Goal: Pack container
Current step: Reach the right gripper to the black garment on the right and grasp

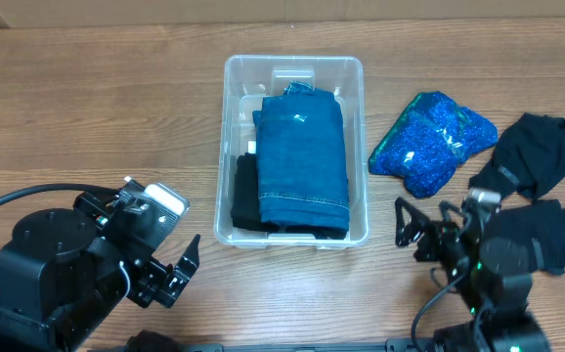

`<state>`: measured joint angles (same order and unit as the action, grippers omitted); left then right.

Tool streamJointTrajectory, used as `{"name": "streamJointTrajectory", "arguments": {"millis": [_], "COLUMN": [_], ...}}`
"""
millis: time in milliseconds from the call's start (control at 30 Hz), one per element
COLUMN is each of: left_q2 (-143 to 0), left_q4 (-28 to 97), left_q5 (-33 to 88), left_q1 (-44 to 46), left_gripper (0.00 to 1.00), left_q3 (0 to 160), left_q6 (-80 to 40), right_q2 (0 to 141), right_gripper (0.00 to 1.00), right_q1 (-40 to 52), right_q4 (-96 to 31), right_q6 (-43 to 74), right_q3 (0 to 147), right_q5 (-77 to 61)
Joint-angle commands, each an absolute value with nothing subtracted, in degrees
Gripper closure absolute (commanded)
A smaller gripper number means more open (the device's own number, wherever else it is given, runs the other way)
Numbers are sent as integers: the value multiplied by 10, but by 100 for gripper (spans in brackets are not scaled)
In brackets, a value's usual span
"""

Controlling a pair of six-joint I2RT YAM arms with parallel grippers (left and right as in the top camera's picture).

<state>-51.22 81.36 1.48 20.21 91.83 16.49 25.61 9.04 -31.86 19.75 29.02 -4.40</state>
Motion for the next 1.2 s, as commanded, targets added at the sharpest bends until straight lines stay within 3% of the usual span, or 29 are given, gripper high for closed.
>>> {"name": "streamJointTrajectory", "arguments": {"millis": [0,233,567,833,967,1167], "left_q2": [-510,-510,-510,-510,-510,-510], "left_q4": [812,812,812,812,812,812], "left_q5": [11,11,11,11,11,11], "left_q1": [198,199,199,199,198,198], "left_gripper": [0,0,0,0,0,0], "left_q3": [917,917,917,917,917,917], "left_q6": [157,157,157,157,156,157], "right_q2": [361,556,636,705,725,779], "right_gripper": [0,0,0,0,0,0], "right_q1": [86,20,-1,-197,-284,-343], "right_q4": [-355,-499,-484,-489,-516,-497], "right_q6": [116,53,43,119,190,228], "right_q3": [406,641,660,660,660,660], "right_q5": [0,-46,-27,-48,9,34]}}
